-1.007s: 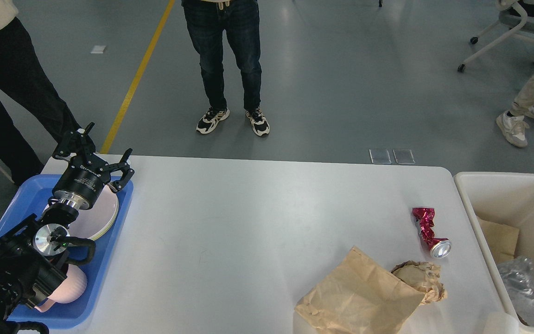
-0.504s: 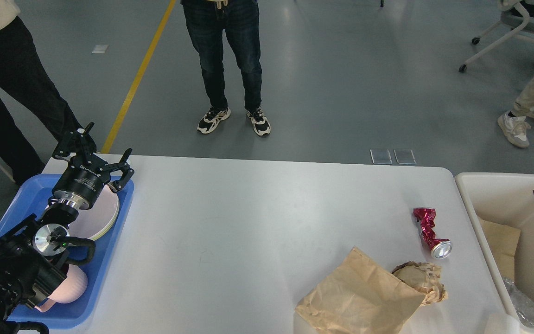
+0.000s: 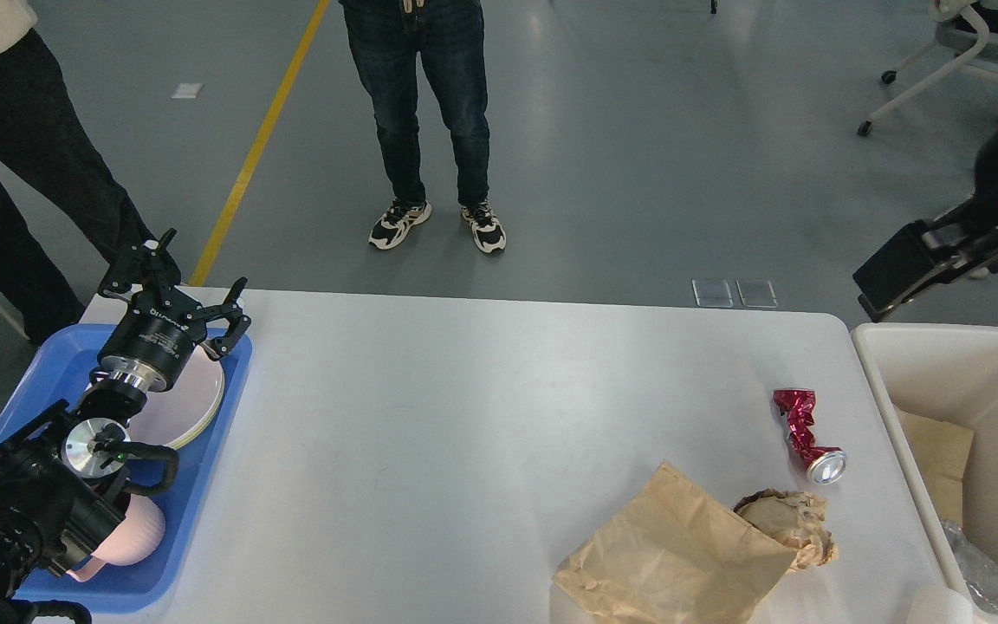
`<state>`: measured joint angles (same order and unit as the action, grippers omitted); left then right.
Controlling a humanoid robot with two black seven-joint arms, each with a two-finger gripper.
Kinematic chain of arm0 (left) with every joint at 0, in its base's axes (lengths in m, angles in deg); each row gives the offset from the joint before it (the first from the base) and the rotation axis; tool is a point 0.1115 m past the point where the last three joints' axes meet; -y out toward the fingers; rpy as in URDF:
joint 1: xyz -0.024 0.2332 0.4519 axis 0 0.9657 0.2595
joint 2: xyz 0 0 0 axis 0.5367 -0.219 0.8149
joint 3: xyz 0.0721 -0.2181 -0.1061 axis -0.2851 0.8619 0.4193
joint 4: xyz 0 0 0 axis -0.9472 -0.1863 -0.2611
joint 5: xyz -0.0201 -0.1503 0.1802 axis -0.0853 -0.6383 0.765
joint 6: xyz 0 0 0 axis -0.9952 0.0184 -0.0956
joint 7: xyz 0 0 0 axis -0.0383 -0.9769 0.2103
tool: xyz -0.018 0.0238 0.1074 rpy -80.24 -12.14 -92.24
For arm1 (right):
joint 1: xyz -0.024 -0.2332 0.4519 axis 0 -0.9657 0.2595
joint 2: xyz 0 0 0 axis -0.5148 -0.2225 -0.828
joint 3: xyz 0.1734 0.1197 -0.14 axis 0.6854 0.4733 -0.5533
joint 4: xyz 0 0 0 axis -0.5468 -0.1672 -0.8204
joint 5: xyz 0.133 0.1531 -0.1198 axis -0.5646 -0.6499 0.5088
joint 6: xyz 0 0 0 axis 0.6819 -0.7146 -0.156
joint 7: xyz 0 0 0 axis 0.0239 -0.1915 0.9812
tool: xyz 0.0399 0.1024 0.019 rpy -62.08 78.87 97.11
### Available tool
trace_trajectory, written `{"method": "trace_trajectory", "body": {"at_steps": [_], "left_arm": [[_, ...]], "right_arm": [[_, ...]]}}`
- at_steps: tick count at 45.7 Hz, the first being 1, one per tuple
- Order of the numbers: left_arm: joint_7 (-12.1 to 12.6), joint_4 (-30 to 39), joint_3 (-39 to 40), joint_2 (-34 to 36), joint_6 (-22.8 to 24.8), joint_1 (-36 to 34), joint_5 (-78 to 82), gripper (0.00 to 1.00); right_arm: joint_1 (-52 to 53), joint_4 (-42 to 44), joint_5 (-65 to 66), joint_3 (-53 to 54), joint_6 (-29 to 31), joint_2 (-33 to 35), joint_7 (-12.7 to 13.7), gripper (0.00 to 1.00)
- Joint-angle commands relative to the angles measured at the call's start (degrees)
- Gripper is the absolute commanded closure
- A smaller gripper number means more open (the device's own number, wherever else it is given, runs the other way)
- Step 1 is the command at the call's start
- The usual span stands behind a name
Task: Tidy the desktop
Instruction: 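Release the foil wrapper into the white bin, then lower the right gripper to the brown paper bag and grasp it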
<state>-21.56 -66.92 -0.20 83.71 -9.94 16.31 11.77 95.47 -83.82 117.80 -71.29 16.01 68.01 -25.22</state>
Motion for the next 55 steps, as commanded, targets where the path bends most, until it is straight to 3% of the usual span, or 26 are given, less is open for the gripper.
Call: {"method": "trace_trajectory", "body": {"at_steps": [1, 7, 16, 24, 34, 40, 41, 44, 50, 52, 55], "left_arm": [[0.0, -0.1, 0.0, 0.0, 0.1, 0.0, 0.0, 0.0], [0.0, 0.1, 0.1, 0.0, 0.1, 0.0, 0.0, 0.0], [0.0, -0.1, 0.1, 0.0, 0.1, 0.0, 0.0, 0.0], [0.0, -0.1, 0.1, 0.0, 0.1, 0.0, 0.0, 0.0], [0.0, -0.1, 0.1, 0.0, 0.1, 0.0, 0.0, 0.0], [0.0, 0.1, 0.1, 0.0, 0.0, 0.0, 0.0, 0.0], [0.0, -0.1, 0.1, 0.0, 0.1, 0.0, 0.0, 0.0], [0.0, -0.1, 0.1, 0.0, 0.1, 0.0, 0.0, 0.0], [0.0, 0.1, 0.1, 0.0, 0.0, 0.0, 0.0, 0.0], [0.0, -0.1, 0.0, 0.0, 0.0, 0.0, 0.0, 0.0], [0.0, -0.1, 0.0, 0.0, 0.0, 0.0, 0.0, 0.0]], "right_arm": [[-7.1, -3.6, -5.4, -2.8, -10.9, -3.8, 0.1, 0.0], [-23.9, -3.6, -6.9, -3.1, -28.4, -7.9, 0.1, 0.0], [-43.1, -3.2, -7.2, -2.1, -45.6, -16.1, -0.1, 0.0], [-53.9, -1.1, -7.1, -1.8, -56.0, -21.3, -0.4, 0.0], [-62.9, 4.9, -6.9, -1.8, -64.0, -26.3, -0.4, 0.04], [-66.6, 9.8, -6.9, -2.0, -65.2, -27.6, -0.5, 0.26], [-67.9, 11.9, -6.9, -2.1, -65.3, -27.6, -0.5, 0.41], [-69.2, 13.5, -6.8, -2.4, -65.3, -27.8, -0.6, 0.67], [-69.9, 14.0, -6.9, -2.5, -65.4, -28.0, -0.6, 0.84], [-69.8, 14.0, -6.8, -2.6, -65.3, -27.8, -0.6, 1.0], [-69.8, 14.1, -6.9, -2.5, -65.4, -27.8, -0.6, 1.0]]}}
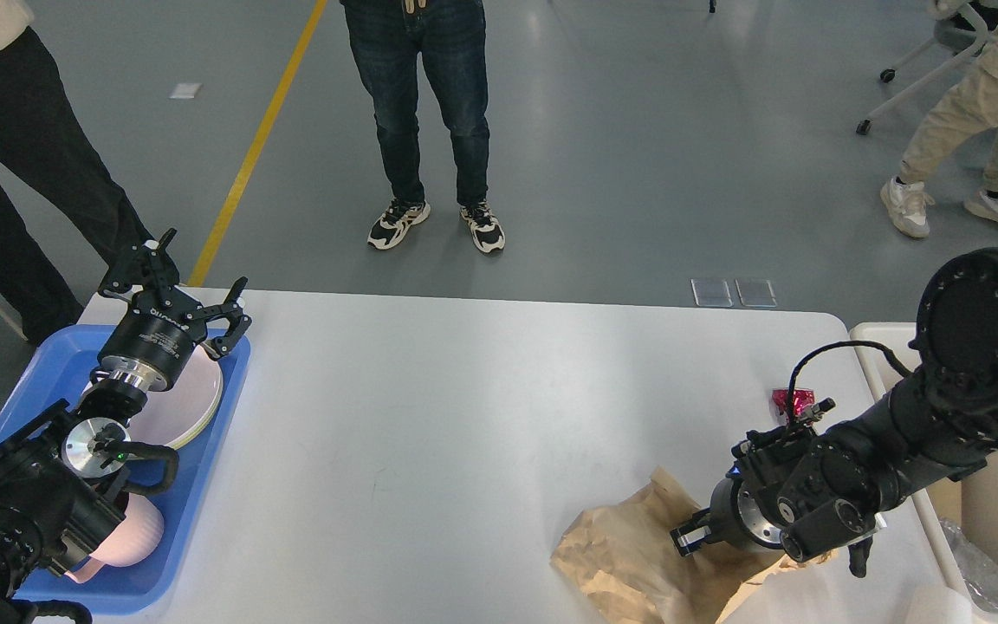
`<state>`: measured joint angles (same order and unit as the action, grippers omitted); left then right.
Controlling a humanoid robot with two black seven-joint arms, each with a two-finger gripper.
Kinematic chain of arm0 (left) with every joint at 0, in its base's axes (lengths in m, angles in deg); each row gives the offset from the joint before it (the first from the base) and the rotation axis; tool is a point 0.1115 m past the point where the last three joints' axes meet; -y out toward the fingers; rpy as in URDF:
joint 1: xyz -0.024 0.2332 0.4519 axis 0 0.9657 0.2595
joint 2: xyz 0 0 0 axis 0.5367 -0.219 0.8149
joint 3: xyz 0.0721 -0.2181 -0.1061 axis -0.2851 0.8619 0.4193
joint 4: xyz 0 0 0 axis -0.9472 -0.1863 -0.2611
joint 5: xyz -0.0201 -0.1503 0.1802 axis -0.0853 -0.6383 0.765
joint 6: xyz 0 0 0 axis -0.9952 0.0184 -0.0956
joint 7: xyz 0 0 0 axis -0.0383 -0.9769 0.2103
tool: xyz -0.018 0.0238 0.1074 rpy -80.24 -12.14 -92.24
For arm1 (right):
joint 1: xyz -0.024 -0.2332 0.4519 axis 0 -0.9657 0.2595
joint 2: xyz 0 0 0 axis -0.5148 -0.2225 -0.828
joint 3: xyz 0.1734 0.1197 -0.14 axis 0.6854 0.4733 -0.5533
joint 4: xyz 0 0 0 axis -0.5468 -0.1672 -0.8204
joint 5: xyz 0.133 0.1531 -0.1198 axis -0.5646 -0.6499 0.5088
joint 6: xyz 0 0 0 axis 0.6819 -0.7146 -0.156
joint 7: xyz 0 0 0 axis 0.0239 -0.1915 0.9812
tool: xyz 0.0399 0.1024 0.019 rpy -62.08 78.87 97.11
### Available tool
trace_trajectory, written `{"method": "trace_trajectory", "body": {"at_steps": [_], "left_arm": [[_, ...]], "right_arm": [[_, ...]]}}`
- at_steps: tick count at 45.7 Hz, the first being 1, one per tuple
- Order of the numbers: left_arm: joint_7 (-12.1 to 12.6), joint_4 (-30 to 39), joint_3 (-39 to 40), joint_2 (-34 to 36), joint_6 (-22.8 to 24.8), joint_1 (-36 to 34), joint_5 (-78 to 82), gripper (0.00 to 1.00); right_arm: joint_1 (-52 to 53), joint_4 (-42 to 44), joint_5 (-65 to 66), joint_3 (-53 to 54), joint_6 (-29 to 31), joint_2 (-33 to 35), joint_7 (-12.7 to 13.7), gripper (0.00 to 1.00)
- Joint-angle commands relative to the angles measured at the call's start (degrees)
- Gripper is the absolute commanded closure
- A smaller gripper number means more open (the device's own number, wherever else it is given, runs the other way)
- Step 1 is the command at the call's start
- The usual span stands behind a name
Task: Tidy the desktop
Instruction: 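Lower the right gripper to the brown paper bag and grasp it, then lift the brown paper bag and drop it into the white bin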
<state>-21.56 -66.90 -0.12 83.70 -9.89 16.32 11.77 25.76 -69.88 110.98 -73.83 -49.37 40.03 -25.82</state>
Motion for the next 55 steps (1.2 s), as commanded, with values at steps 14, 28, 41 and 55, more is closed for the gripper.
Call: {"method": "trace_trajectory", "body": {"at_steps": [14, 28, 41, 55], "left_arm": [[0.0, -0.1, 0.0, 0.0, -0.1, 0.0, 0.0, 0.0], [0.0, 0.1, 0.0, 0.0, -0.1, 0.0, 0.0, 0.0], [0.0, -0.1, 0.0, 0.0, -0.1, 0.0, 0.0, 0.0], [0.0, 0.1, -0.1, 0.0, 0.0, 0.0, 0.0, 0.0]], "right_arm": [[3.5, -2.8, -1.6, 0.3, 0.8, 2.9, 0.1, 1.0], [43.2, -16.0, -1.4, -0.5, 26.0, 23.8, 0.4, 1.0], [75.7, -3.1, 4.9, -6.8, 65.9, 29.9, 0.5, 1.0], [75.7, 1.7, 12.1, -16.1, 59.9, 34.0, 0.1, 1.0]]}}
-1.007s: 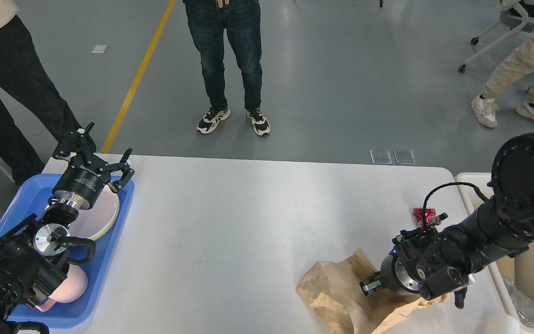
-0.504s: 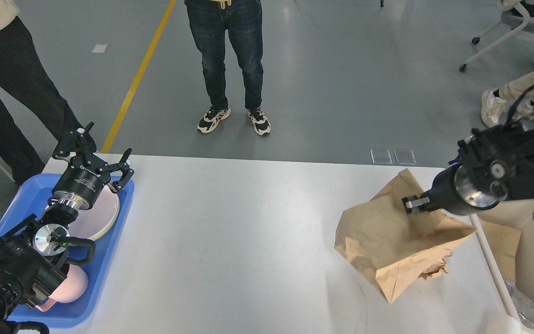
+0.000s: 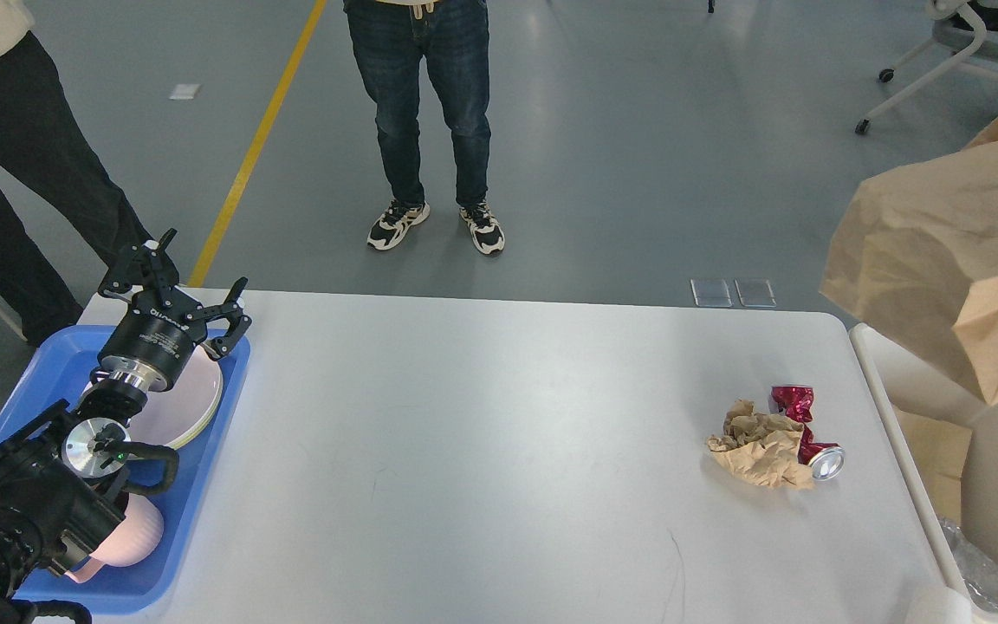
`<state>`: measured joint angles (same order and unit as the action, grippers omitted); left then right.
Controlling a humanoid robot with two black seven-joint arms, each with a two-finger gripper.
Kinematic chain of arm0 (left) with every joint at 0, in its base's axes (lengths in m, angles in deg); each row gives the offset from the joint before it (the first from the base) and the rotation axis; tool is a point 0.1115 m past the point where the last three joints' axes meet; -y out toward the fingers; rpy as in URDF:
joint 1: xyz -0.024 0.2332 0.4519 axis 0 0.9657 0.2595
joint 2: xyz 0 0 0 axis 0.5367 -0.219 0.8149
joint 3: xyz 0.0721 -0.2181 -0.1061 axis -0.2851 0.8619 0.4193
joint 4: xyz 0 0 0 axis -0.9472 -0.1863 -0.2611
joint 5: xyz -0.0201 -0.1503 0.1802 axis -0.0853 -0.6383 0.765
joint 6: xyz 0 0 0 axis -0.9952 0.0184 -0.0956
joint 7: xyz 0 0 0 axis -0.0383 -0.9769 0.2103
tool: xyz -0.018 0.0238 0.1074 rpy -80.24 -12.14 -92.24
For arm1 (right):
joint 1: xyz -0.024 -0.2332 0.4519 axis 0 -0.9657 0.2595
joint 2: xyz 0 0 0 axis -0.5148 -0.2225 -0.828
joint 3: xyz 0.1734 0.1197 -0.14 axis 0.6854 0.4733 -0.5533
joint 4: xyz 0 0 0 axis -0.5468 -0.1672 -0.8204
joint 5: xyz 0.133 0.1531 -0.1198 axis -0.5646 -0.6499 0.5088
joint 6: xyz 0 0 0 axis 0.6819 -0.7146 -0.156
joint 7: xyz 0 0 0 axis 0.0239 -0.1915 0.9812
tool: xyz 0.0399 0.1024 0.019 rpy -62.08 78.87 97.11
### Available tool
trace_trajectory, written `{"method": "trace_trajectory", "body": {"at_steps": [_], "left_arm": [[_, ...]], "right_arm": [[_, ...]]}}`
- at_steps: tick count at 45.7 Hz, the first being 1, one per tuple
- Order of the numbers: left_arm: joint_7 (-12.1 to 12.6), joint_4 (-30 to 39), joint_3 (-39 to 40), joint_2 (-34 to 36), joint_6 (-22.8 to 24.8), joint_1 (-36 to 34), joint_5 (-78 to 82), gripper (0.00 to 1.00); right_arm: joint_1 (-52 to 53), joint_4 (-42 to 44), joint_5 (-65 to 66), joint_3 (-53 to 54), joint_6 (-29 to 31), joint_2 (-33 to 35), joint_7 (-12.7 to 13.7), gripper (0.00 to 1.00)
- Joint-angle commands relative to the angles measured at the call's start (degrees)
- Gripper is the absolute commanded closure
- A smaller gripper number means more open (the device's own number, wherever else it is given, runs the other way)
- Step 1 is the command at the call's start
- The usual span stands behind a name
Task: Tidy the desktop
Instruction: 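Lift the brown paper bag and drop it into the white bin, then move the right gripper back over the crumpled paper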
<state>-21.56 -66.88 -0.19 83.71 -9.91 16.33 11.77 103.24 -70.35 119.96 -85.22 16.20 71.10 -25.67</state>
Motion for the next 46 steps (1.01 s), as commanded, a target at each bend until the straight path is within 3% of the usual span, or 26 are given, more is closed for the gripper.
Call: {"method": "trace_trajectory", "body": {"at_steps": [1, 6, 7, 10, 17, 22, 29, 34, 44, 46], "left_arm": [[0.0, -0.1, 0.0, 0.0, 0.0, 0.0, 0.0, 0.0], [0.0, 0.1, 0.0, 0.0, 0.0, 0.0, 0.0, 0.0], [0.0, 0.1, 0.0, 0.0, 0.0, 0.0, 0.0, 0.0], [0.0, 0.1, 0.0, 0.0, 0.0, 0.0, 0.0, 0.0], [0.0, 0.1, 0.0, 0.0, 0.0, 0.0, 0.0, 0.0], [0.0, 0.1, 0.0, 0.0, 0.0, 0.0, 0.0, 0.0], [0.0, 0.1, 0.1, 0.0, 0.0, 0.0, 0.0, 0.0], [0.0, 0.1, 0.0, 0.0, 0.0, 0.0, 0.0, 0.0], [0.0, 0.1, 0.0, 0.0, 0.0, 0.0, 0.0, 0.0], [0.0, -0.1, 0.1, 0.0, 0.0, 0.0, 0.0, 0.0]], "right_arm": [[-3.2, 2.6, 4.7, -5.9, -7.8, 4.0, 0.0, 1.0], [-12.8, 6.7, 14.0, -10.0, -20.8, 10.6, 0.1, 1.0], [-17.9, 8.9, 16.2, -10.4, -25.7, 13.5, 0.2, 1.0], [-27.5, 13.4, 17.0, -10.3, -32.4, 16.8, 0.2, 1.0], [-52.6, 26.5, 15.4, -6.5, -50.4, 20.8, 0.1, 1.0], [-75.8, 37.3, 9.3, 4.0, -58.1, 19.2, -0.1, 1.0], [-109.0, 58.3, 1.5, 23.5, -61.1, 12.0, -0.2, 1.0], [-125.0, 74.3, 0.1, 34.8, -60.8, 3.5, -1.2, 1.0], [-128.6, 77.4, 0.1, 38.0, -62.3, -1.9, -1.3, 1.0], [-128.6, 77.4, 0.1, 38.0, -62.9, -2.1, -1.3, 0.79]]}}
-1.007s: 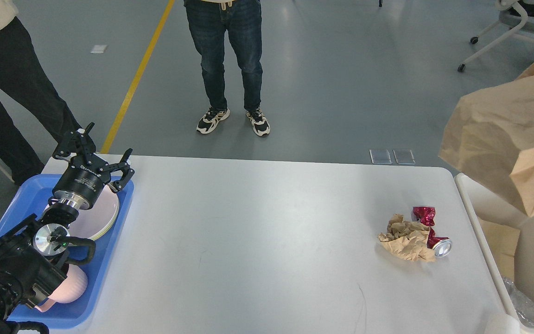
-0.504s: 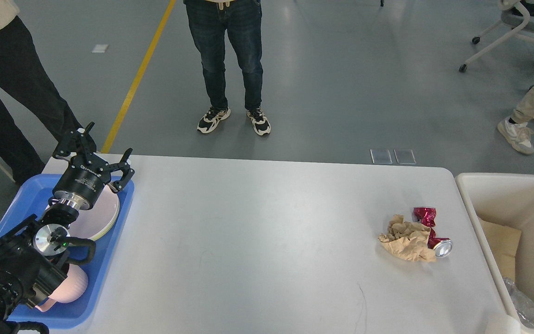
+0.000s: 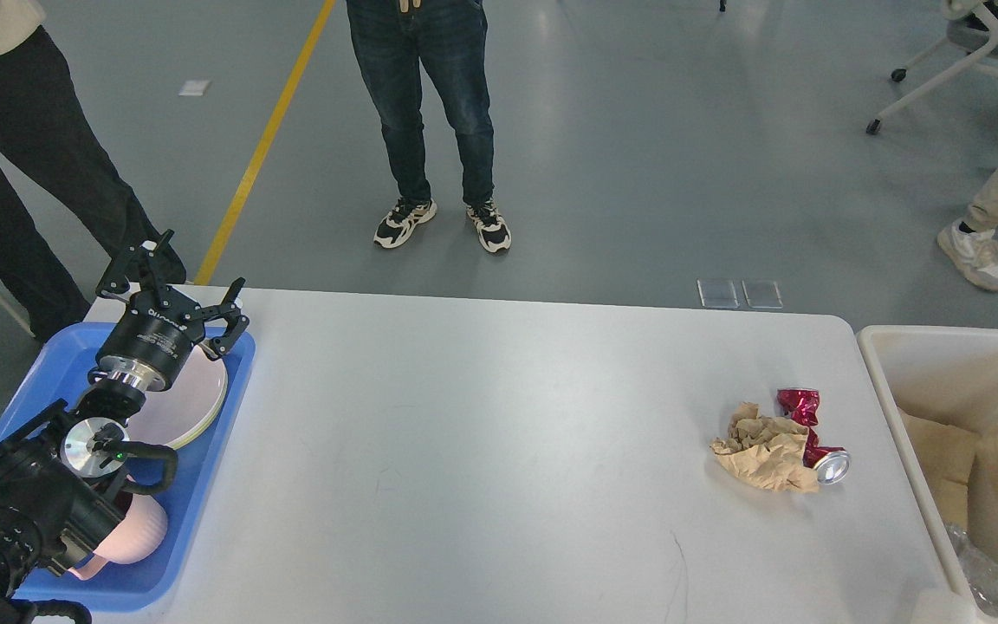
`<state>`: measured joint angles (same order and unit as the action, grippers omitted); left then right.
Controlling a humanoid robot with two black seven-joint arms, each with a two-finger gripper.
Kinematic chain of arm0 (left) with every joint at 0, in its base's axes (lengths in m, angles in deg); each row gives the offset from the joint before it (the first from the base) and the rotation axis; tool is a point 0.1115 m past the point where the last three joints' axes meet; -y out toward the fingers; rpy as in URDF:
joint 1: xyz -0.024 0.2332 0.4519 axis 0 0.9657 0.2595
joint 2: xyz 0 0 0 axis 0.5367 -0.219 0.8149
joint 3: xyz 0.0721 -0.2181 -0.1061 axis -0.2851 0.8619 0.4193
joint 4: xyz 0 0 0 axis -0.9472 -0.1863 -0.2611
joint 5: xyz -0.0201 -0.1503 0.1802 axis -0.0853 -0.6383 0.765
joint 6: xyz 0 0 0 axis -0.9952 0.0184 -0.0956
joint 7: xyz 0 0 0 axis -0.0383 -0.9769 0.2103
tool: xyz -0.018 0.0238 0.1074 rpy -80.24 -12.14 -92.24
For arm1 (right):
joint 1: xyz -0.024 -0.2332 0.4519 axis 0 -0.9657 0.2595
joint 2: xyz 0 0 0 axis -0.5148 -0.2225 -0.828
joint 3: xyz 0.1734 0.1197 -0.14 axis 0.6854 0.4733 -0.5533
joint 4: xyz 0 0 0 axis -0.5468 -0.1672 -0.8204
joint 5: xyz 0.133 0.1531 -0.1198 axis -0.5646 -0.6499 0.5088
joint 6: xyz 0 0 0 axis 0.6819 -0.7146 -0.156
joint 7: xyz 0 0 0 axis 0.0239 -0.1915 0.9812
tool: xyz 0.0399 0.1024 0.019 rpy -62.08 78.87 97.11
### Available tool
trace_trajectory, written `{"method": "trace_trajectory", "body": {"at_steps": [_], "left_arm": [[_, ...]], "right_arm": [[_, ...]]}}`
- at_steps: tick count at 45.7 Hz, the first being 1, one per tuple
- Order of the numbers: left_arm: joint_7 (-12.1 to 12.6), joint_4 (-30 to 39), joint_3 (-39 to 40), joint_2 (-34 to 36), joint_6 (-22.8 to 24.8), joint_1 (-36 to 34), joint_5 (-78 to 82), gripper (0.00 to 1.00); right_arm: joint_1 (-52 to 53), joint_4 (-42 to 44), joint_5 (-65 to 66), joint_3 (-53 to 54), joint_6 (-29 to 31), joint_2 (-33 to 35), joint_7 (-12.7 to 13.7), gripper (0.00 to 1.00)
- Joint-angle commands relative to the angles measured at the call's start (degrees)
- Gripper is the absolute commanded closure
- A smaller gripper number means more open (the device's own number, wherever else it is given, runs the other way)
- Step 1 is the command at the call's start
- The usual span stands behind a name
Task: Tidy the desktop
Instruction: 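Move the right gripper back over the crumpled paper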
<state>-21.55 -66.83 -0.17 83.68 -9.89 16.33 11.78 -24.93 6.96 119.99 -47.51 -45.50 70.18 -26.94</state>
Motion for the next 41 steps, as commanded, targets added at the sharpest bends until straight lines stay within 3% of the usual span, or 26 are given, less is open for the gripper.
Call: {"method": "trace_trajectory", "body": {"at_steps": [1, 2, 3, 5, 6, 15, 21, 25, 29, 34, 41], "left_arm": [[0.0, 0.0, 0.0, 0.0, 0.0, 0.0, 0.0, 0.0], [0.0, -0.2, 0.0, 0.0, 0.0, 0.0, 0.0, 0.0], [0.0, 0.0, 0.0, 0.0, 0.0, 0.0, 0.0, 0.0], [0.0, 0.0, 0.0, 0.0, 0.0, 0.0, 0.0, 0.0], [0.0, 0.0, 0.0, 0.0, 0.0, 0.0, 0.0, 0.0], [0.0, 0.0, 0.0, 0.0, 0.0, 0.0, 0.0, 0.0], [0.0, 0.0, 0.1, 0.0, 0.0, 0.0, 0.0, 0.0], [0.0, 0.0, 0.1, 0.0, 0.0, 0.0, 0.0, 0.0], [0.0, 0.0, 0.1, 0.0, 0.0, 0.0, 0.0, 0.0], [0.0, 0.0, 0.1, 0.0, 0.0, 0.0, 0.0, 0.0], [0.0, 0.0, 0.1, 0.0, 0.0, 0.0, 0.0, 0.0]], "right_arm": [[-0.4, 0.0, 0.1, 0.3, -1.2, -1.1, -0.1, 0.61], [-0.2, 0.0, 0.1, 0.3, -1.4, -1.1, -0.1, 0.37], [-0.1, 0.0, 0.1, 0.6, -1.6, -1.2, -0.1, 0.2], [0.2, 0.0, 0.1, 0.6, -1.4, -1.1, -0.1, 0.14], [0.3, -0.1, 0.1, 0.6, -1.2, -0.9, -0.1, 0.0], [7.7, -8.0, 0.8, 0.3, -0.5, 1.1, -0.1, 0.0], [25.2, -26.5, 3.7, -1.1, 4.0, 12.2, -0.1, 0.0], [45.1, -41.0, 10.9, -4.5, 12.7, 19.5, 0.2, 0.0], [63.6, -51.1, 17.6, -6.9, 22.1, 22.0, 0.6, 0.0], [83.2, -59.9, 20.8, -8.9, 36.4, 21.2, 0.8, 0.0], [102.7, -70.5, 20.4, -8.7, 54.6, 15.4, 0.6, 0.0]]}}
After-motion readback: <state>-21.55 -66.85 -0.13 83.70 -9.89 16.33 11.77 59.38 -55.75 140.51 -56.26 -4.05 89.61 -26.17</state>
